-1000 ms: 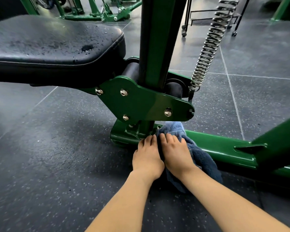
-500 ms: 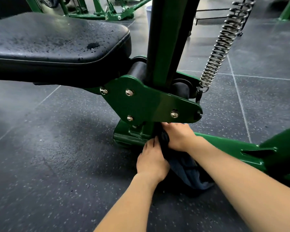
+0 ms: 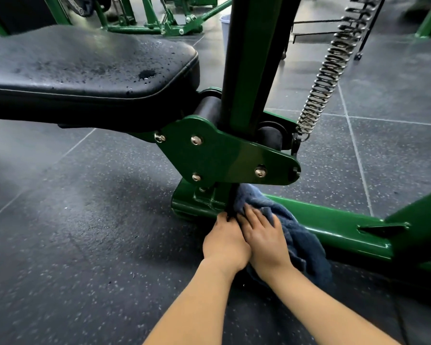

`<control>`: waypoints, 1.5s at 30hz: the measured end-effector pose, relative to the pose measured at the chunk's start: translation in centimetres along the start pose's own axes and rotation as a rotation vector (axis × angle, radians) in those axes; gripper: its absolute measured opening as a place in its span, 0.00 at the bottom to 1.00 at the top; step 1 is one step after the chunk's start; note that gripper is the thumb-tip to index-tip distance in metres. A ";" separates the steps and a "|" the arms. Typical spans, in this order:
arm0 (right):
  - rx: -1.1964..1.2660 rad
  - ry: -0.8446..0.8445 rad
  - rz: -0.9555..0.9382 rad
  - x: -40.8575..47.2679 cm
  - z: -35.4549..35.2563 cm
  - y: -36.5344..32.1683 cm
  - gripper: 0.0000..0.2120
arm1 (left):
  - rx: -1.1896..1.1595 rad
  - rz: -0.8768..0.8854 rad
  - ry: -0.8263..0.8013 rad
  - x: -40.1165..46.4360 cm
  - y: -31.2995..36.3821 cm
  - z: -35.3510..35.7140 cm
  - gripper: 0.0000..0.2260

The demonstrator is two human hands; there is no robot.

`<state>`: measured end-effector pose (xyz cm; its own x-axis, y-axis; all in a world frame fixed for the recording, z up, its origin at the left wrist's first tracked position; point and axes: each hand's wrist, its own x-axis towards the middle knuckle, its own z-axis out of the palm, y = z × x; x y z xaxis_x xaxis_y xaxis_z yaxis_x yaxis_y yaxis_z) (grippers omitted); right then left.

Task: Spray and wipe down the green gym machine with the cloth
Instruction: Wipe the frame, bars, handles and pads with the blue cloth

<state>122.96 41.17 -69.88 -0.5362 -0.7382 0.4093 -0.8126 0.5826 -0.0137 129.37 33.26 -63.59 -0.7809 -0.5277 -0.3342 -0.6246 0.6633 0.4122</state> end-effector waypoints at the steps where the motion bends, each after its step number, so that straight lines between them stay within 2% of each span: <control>1: -0.017 0.009 0.001 0.2 -0.2 -0.1 0.20 | -0.004 -0.020 -0.001 0.1 -0.1 0.0 0.22; 5: -0.024 -0.043 0.003 2.0 -0.5 -0.7 0.23 | -0.051 -0.057 0.051 0.7 -1.1 0.0 0.23; 11: 0.021 -0.141 -0.080 1.5 -1.3 1.0 0.31 | -0.017 -0.026 -0.022 0.9 -1.6 0.7 0.27; 17: -0.125 -0.122 0.130 -2.4 -0.3 0.8 0.22 | -0.030 -0.066 -0.098 0.8 -0.9 0.9 0.33; 19: -0.132 -0.084 0.100 -1.2 0.0 -0.7 0.16 | -0.038 -0.084 -0.086 0.9 -1.5 0.8 0.32; 23: -0.068 -0.034 -0.056 1.1 0.6 -2.7 0.11 | -0.030 -0.092 -0.071 1.0 -3.3 1.1 0.30; 26: -0.044 -0.076 -0.147 1.1 0.5 -2.5 0.18 | -0.006 -0.124 -0.077 1.0 -4.6 0.6 0.30; 30: -0.059 -0.259 -0.209 0.2 -1.1 0.2 0.28 | -0.007 -0.129 -0.057 1.0 -4.0 0.0 0.31; 34: -0.070 -0.339 -0.024 -0.8 -3.4 4.4 0.25 | 0.000 -0.103 -0.085 1.1 -1.4 1.0 0.31; 36: -0.082 -0.364 0.011 -1.4 -4.1 5.7 0.26 | -0.019 -0.117 -0.076 1.0 0.2 1.9 0.30; 39: -0.099 -0.340 0.012 -1.6 -4.2 4.8 0.23 | -0.046 -0.142 -0.077 0.6 1.9 3.0 0.26; 45: -0.097 -0.318 -0.120 -0.1 -2.2 1.7 0.17 | 0.031 -0.135 -0.067 -0.3 1.9 2.5 0.25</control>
<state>122.12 42.98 -67.89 -0.4946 -0.8636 0.0977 -0.8570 0.5033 0.1106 128.46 36.03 -64.84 -0.6872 -0.5773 -0.4411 -0.7227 0.6053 0.3336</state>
